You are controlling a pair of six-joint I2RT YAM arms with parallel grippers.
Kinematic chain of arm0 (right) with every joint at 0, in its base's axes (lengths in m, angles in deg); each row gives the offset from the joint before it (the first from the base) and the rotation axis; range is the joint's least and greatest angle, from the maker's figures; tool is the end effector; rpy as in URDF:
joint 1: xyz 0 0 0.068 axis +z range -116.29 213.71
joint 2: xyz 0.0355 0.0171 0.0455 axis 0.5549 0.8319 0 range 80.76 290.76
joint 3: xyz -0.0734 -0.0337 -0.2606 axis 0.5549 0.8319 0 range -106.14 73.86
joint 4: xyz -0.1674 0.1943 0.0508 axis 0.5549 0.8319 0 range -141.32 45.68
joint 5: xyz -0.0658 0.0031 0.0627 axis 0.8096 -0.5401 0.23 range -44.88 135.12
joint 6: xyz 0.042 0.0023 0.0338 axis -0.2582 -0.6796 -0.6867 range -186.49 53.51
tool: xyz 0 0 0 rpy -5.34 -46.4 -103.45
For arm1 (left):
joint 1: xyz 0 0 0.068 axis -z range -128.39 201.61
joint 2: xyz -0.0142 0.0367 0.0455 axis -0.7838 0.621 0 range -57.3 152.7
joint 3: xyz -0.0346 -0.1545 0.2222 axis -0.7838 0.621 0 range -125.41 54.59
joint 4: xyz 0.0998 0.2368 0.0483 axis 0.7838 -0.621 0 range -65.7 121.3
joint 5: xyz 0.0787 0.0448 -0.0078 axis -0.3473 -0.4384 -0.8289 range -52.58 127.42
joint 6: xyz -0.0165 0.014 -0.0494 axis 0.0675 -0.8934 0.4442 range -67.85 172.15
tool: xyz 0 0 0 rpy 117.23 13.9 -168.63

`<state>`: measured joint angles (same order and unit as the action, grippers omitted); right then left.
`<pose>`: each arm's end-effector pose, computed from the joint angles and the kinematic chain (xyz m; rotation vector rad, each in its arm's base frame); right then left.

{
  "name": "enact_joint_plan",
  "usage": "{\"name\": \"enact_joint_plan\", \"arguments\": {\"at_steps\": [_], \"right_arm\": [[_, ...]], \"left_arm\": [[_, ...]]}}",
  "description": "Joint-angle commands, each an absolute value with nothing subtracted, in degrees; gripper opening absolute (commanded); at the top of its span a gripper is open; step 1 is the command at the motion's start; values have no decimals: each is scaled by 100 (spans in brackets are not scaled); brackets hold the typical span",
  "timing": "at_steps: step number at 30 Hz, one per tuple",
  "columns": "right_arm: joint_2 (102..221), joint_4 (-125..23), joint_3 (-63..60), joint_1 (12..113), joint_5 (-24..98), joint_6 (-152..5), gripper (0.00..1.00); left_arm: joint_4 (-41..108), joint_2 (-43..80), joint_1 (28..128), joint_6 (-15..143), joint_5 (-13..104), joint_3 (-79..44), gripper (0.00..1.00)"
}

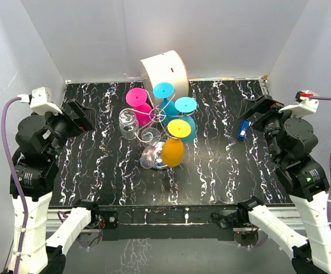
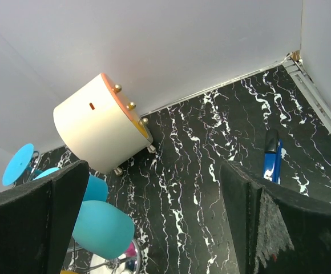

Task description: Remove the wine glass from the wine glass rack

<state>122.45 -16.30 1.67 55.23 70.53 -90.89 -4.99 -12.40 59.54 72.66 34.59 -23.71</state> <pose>0.1074 0.0259 0.4568 0.3763 1.6041 0.2467 0.1131 -0.0139 0.4793 -0.2169 1.6175 -0.3419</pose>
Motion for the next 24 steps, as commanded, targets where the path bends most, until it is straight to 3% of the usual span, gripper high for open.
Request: {"name": "enact_joint_plan", "arguments": {"at_steps": [1,5,11,15,24], "right_arm": [[12295,-1649,103,5585,7294,-9249,98],[12217,-1794,199,5600,7090,-9256,98],[11794,-2621,718,5607,5208,-8903,98],[11600,-2979,1020,5615,4858,-9401,98],[12197,-2666,733,5618,3382,-9138,98]], "left_arm": [[-784,-1306,5891,7439,3765,-2584,99],[-872,-1317,5876,7479,3871,-2598,99],[-936,-1287,5867,7497,4182,-2633,99],[-927,-1254,5864,7530,4499,-2635,99],[-949,-1154,5855,7605,5096,-2784,99]]}}
